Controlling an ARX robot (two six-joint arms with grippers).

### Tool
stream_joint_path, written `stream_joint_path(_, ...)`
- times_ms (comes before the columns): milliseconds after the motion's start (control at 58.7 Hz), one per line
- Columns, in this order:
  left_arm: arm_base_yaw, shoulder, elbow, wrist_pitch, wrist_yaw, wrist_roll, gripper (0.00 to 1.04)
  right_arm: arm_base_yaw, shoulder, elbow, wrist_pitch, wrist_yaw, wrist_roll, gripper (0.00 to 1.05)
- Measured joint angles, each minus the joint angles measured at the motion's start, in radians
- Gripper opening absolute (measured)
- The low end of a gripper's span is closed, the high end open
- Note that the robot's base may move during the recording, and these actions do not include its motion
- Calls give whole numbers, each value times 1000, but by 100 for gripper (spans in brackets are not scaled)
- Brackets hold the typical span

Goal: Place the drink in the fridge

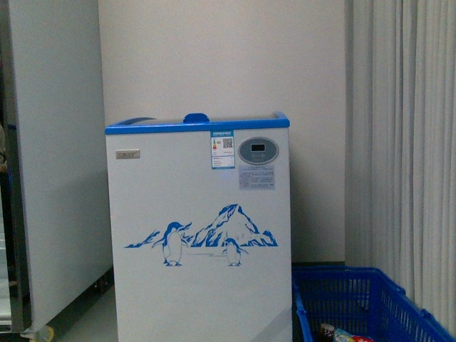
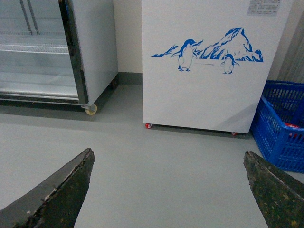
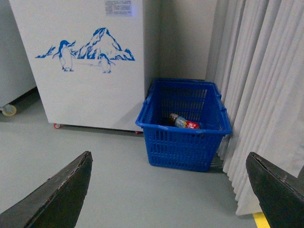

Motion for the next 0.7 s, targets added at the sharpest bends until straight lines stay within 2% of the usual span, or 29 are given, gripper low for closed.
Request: stream_joint_path(699,0,0,0,0,0,0,97,0,0,0,0,1,0,97)
